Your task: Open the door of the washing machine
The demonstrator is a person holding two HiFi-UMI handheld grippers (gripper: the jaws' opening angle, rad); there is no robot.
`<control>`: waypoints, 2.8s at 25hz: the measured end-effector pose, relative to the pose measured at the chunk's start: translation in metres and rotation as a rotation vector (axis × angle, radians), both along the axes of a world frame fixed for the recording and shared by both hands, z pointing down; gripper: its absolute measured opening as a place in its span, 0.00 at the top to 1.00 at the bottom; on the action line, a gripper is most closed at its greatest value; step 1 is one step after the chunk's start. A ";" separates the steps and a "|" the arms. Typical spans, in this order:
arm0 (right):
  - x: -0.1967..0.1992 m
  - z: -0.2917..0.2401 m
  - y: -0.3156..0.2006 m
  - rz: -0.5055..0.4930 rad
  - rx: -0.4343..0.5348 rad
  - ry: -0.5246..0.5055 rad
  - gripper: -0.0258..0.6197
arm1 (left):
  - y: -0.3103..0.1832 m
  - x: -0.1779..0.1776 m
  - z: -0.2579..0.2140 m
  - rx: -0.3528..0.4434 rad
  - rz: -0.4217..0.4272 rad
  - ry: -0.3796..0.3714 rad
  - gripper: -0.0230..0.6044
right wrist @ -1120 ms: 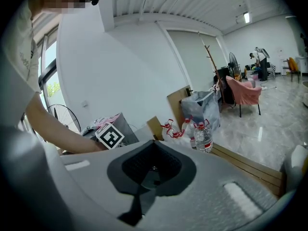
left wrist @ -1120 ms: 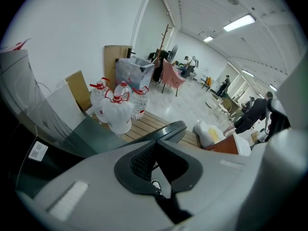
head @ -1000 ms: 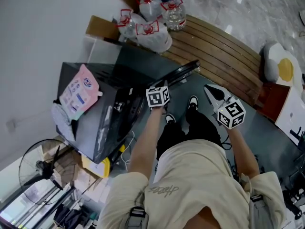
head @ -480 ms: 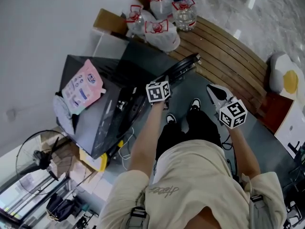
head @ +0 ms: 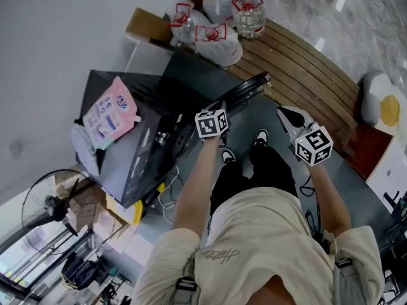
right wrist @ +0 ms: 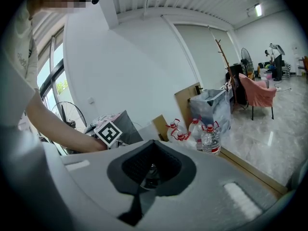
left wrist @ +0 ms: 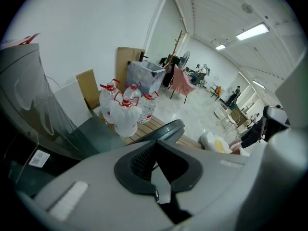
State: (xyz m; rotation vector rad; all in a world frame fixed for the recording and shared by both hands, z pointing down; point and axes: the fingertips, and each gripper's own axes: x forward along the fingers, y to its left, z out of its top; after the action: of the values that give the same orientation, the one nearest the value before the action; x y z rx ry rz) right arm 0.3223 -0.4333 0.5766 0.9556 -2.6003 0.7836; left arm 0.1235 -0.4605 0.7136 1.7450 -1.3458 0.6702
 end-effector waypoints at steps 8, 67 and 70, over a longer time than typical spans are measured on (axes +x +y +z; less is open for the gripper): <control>0.007 -0.003 0.019 0.016 -0.011 0.011 0.96 | 0.006 -0.007 -0.010 0.023 0.009 0.004 0.93; -0.323 -0.356 0.121 -0.589 0.790 -0.242 0.96 | 0.249 -0.276 -0.475 0.946 -0.473 -0.319 0.93; -0.322 -0.370 0.118 -0.589 0.817 -0.260 0.96 | 0.250 -0.277 -0.487 0.971 -0.479 -0.331 0.93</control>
State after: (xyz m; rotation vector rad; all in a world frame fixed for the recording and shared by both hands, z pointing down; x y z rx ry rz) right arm 0.0002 -0.3158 0.2066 0.1661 -3.2174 -0.3610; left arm -0.1535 -0.2102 0.2268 1.9089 -2.4907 -0.0154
